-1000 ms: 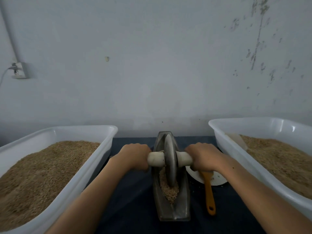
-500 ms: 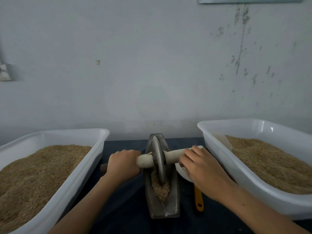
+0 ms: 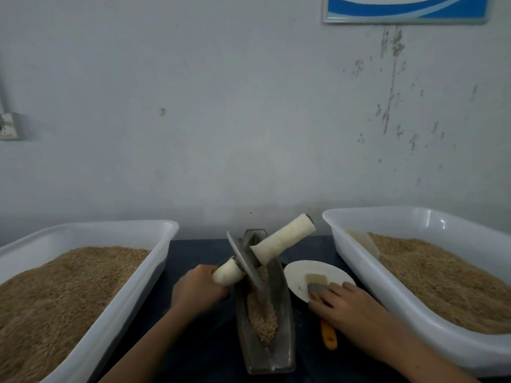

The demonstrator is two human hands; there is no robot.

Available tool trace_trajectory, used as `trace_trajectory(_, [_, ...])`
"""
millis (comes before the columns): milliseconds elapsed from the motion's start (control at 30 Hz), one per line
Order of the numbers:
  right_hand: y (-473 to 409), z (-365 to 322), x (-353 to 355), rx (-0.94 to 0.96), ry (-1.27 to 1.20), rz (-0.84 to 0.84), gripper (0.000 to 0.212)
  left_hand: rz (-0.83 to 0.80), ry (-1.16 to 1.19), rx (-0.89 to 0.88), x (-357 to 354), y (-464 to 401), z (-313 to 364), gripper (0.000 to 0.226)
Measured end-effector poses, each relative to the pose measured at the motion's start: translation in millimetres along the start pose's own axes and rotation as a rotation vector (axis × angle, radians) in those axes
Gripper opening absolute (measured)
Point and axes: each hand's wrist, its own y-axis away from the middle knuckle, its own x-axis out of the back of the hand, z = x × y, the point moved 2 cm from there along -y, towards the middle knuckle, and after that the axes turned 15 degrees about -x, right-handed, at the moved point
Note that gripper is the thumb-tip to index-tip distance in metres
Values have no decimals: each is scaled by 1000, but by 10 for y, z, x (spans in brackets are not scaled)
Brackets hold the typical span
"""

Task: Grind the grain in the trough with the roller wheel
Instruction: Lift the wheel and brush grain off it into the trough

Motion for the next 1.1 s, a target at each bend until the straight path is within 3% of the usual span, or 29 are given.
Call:
trace_trajectory(100, [-10, -6, 136, -101, -187, 196, 37, 45, 35, 32, -3, 36, -55, 22])
trace_trajectory(200, [-98, -33, 407, -306, -622, 410, 6, 74, 64, 17, -9, 39, -50, 25])
trace_trajectory(300, [-235, -121, 710, -388, -995, 549, 12, 108, 138, -9, 2, 26, 12, 27])
trace_trajectory(467, [-405, -266, 832, -455, -1358, 423, 18, 153, 122, -32, 91, 6, 36, 21])
trace_trajectory(600, [-456, -362, 673, -454, -1429, 175, 19, 152, 120, -23, 134, 21, 37, 23])
trace_trajectory(733, [-516, -388, 556, -496, -1452, 71, 19, 151, 126, -10, 138, 24, 14, 24])
trace_trajectory(867, [-588, -402, 489, -499, -1282, 51, 22, 167, 138, -4, 136, 19, 6, 24])
trace_trajectory(1100, [-637, -472, 546, -431, -1054, 173, 21, 203, 200, 29, 167, -1, -35, 25])
